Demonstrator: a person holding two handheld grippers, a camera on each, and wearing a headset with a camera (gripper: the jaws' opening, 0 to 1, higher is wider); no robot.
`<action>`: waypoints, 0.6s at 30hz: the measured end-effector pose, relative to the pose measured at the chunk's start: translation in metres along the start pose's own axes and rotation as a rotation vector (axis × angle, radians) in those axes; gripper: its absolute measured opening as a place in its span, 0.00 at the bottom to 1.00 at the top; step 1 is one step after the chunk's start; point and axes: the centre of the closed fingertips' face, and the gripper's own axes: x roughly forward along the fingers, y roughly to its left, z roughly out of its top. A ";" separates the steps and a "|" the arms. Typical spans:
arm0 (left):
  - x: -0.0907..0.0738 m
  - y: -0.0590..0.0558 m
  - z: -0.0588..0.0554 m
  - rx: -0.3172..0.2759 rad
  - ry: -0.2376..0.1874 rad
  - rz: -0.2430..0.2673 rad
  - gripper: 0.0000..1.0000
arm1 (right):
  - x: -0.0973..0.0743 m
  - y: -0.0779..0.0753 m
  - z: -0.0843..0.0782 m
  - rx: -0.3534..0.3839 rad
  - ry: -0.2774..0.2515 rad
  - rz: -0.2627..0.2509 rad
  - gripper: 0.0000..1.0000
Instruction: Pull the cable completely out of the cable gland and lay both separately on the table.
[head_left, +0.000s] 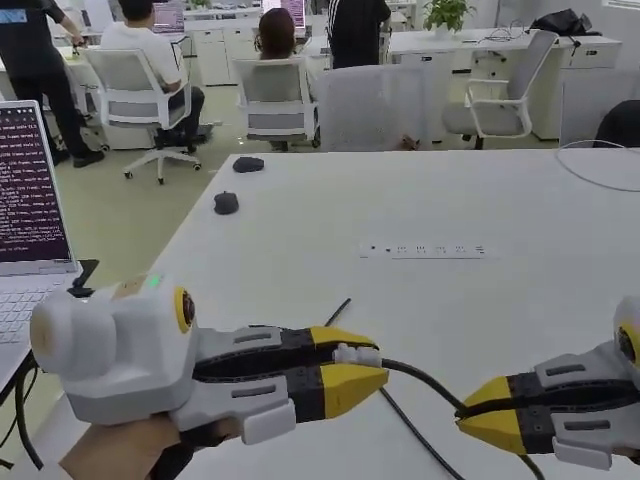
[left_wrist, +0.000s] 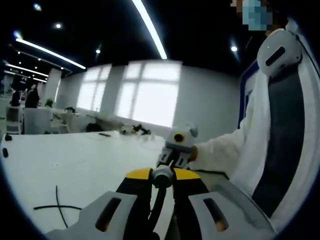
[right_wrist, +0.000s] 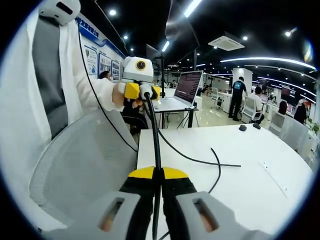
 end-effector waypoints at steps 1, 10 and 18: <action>0.000 0.000 0.000 -0.001 0.000 0.003 0.16 | 0.000 -0.001 0.000 0.000 0.002 -0.002 0.02; -0.002 0.006 0.001 -0.004 -0.001 0.031 0.16 | -0.004 -0.005 0.033 0.027 -0.074 -0.023 0.11; 0.007 0.001 -0.006 -0.003 0.018 0.014 0.16 | 0.007 0.008 0.088 -0.011 -0.175 0.033 0.13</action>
